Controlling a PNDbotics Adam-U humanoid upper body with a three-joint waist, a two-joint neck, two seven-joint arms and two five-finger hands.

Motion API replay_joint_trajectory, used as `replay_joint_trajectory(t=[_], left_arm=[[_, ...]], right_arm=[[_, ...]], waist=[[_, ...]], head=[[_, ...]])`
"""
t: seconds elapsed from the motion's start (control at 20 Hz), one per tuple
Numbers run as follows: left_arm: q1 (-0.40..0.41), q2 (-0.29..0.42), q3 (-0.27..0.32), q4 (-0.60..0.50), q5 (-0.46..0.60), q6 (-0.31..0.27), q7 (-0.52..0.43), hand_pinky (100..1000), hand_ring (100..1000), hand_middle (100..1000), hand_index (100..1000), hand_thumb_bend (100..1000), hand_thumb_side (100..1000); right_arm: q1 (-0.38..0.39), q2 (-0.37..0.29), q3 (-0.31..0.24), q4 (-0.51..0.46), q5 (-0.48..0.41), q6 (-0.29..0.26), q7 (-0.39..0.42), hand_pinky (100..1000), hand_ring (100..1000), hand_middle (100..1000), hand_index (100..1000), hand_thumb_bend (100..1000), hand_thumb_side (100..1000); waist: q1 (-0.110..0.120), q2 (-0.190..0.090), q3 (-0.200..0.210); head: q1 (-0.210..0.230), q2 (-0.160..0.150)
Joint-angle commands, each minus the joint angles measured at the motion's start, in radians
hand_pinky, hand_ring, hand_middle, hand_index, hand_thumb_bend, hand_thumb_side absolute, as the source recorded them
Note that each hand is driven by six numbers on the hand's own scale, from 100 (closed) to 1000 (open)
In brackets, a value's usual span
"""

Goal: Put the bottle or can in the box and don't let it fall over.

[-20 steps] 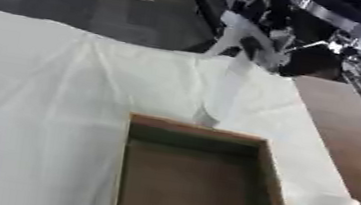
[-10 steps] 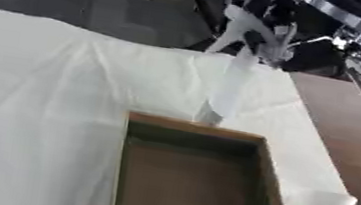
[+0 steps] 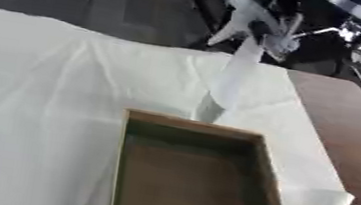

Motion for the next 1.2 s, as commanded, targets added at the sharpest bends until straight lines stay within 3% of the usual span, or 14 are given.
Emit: replay_joint_trajectory(t=[0.05,0.6,1.2], left_arm=[[0.0,0.025,0.014,-0.01,0.001,-0.004,0.0,815,843,818,799,271,998],[0.005,0.038,0.013,-0.003,0.007,-0.004,-0.003,816,844,819,800,273,991],[0.002,0.056,0.01,0.007,0.02,-0.006,-0.006,817,844,820,802,275,978]], right_arm=[[-0.018,-0.048,-0.028,-0.017,-0.014,-0.001,-0.013,564,300,238,452,100,100],[-0.032,-0.057,-0.047,-0.042,-0.066,0.003,-0.029,564,301,240,452,100,100],[-0.026,-0.076,-0.069,-0.119,-0.127,0.056,-0.074,561,301,242,452,100,100]], waist=[[0.005,-0.038,-0.004],[-0.001,-0.08,-0.029],[0.001,-0.141,-0.057]], head=[[-0.002,0.011],[0.015,0.051],[0.048,0.107]])
